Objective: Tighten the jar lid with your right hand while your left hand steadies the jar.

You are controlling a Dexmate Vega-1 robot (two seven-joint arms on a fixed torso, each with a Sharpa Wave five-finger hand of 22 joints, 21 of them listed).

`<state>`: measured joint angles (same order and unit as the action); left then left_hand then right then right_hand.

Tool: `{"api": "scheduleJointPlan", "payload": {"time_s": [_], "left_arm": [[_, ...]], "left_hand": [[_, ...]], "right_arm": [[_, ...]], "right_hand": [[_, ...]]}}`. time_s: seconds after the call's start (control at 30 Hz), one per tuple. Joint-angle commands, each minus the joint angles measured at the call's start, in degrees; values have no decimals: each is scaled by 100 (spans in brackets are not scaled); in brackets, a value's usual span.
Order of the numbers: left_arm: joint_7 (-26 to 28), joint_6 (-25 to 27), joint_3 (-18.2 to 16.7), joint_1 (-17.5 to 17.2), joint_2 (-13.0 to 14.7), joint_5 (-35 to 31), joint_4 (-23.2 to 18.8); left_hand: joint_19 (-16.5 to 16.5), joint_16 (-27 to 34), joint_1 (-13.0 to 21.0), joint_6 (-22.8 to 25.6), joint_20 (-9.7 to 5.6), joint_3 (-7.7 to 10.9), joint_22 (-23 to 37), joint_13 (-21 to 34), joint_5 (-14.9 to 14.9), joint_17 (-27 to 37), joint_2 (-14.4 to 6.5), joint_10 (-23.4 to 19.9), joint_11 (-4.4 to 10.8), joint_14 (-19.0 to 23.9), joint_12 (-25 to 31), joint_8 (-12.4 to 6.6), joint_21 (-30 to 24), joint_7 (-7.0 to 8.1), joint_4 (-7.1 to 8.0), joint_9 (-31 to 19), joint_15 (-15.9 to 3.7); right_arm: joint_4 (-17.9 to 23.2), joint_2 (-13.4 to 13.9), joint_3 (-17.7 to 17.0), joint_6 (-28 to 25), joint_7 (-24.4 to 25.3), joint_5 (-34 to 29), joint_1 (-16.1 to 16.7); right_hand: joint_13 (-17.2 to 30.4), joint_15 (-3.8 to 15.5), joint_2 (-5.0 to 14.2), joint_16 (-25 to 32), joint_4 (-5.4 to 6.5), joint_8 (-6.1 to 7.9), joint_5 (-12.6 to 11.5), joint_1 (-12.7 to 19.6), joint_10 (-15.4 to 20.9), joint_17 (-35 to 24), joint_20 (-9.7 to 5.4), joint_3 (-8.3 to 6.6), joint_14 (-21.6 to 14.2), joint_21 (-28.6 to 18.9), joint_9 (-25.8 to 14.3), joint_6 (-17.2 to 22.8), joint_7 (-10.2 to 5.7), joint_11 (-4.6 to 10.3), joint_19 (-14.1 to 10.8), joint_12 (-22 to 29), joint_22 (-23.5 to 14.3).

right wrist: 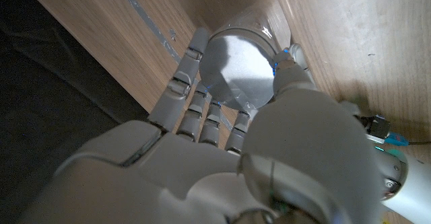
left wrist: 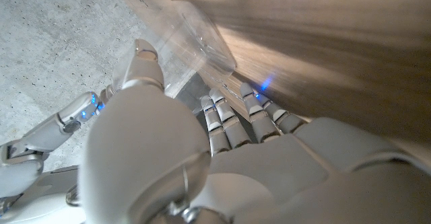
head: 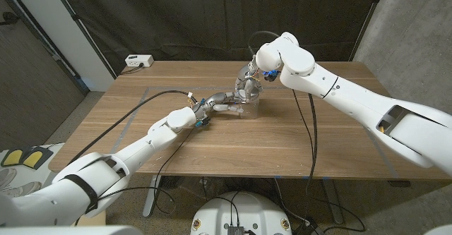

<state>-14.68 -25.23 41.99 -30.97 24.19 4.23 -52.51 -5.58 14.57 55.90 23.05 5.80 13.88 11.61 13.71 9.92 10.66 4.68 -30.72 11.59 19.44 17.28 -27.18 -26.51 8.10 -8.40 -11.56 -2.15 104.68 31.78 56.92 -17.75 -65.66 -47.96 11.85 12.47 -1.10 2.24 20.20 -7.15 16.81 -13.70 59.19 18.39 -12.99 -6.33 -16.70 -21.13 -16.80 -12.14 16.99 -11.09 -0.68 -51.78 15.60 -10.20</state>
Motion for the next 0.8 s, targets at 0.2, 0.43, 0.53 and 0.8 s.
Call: {"api": "scheduleJointPlan", "payload": {"time_s": [0.2,0.43,0.53,0.8], "left_arm": [[0,29,1,15,-19,-7,29],[-32,-53,9,84,-73,5,172],[-54,-80,21,113,-93,1,231],[-72,-166,32,176,-150,3,388]], "left_hand": [[68,-29,621,772,123,-22,24,230,37,17,-663,-210,-130,-14,-12,-84,-41,48,2,-36,-567],[69,-38,622,764,114,-32,24,238,36,18,-675,-219,-102,-20,-24,-80,-41,41,7,-37,-568],[74,-41,618,760,114,-39,24,242,35,18,-678,-210,-125,-20,-34,-78,-40,24,11,-37,-567],[84,-55,617,740,122,-49,24,251,33,19,-696,-181,-149,-38,-61,-67,-37,26,17,-37,-558]], "right_arm": [[-83,-56,-35,-510,486,223,211],[50,-42,24,-944,753,-29,343],[149,-25,-85,-1148,1034,-29,510],[321,-96,-169,-1952,1364,-232,726]], "right_hand": [[4,811,158,143,272,137,-83,-402,529,58,-99,253,-1073,-175,-45,495,415,-179,-547,70,-24],[-15,951,284,257,252,87,-176,-306,962,121,-292,271,-1883,-397,-35,616,711,-319,-1166,87,-26],[-17,1053,439,322,203,105,-187,-161,1298,133,-388,199,-2370,-480,-30,792,875,-389,-1381,134,-26],[-42,1152,673,336,250,144,-123,-99,1980,186,-526,93,-3292,-681,-10,1223,1308,-512,-1869,199,-21]]}}
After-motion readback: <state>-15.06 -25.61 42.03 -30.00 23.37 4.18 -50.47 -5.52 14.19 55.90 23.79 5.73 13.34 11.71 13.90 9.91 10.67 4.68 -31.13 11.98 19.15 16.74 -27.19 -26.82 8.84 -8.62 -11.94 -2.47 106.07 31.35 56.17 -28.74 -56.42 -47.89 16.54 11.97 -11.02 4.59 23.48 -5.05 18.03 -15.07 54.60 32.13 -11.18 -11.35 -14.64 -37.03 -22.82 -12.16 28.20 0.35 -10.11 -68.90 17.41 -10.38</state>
